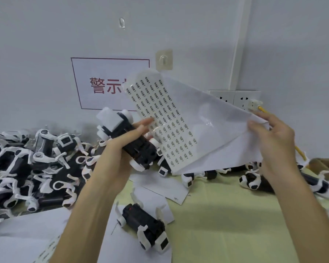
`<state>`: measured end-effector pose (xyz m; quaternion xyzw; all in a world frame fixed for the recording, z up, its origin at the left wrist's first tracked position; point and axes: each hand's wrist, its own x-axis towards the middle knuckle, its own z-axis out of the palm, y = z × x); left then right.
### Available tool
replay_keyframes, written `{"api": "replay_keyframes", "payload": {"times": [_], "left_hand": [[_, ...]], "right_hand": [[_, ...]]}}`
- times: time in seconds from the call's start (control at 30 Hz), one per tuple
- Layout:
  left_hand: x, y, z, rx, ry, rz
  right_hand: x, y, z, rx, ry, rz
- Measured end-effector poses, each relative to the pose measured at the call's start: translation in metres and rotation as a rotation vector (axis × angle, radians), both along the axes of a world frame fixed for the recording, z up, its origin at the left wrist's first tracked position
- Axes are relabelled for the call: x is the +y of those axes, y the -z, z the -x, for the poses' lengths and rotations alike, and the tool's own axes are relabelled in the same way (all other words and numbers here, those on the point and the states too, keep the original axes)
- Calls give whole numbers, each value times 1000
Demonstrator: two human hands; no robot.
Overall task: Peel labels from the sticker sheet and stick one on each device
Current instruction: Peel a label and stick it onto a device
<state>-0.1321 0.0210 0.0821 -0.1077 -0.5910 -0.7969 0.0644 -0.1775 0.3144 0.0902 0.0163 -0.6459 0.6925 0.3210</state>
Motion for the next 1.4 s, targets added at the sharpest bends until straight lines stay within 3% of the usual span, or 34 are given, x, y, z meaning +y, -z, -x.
{"api": "replay_keyframes", "payload": {"times": [0.1,0.2,0.27,0.33,0.4,0.5,0.6,0.77,1.03,1.4], "left_hand": [[4,2,0,-31,53,72],[7,1,-3,-37,157,-5],[9,1,-4,-29,183,-18],[13,1,-4,-7,185,5],[18,2,-3,9,160,45],[24,4,-3,26,148,89],[28,4,-5,56,194,98],[33,3,-8,106,278,52],[37,-2,-13,114,356,-47],[39,-5,-14,144,315,-25]], "right_hand": [[11,-3,-4,-61,-31,-36],[21,-5,-6,-104,-15,-75],[22,-3,-8,-129,95,-234],[17,-2,-9,-110,348,-512],[3,-7,-15,87,433,-608],[-25,-15,-29,386,169,-627],[-52,-10,-37,396,-38,-723],[-66,1,-35,311,-80,-684],[-66,0,-36,328,-69,-621],[-69,4,-34,419,-87,-592]]}}
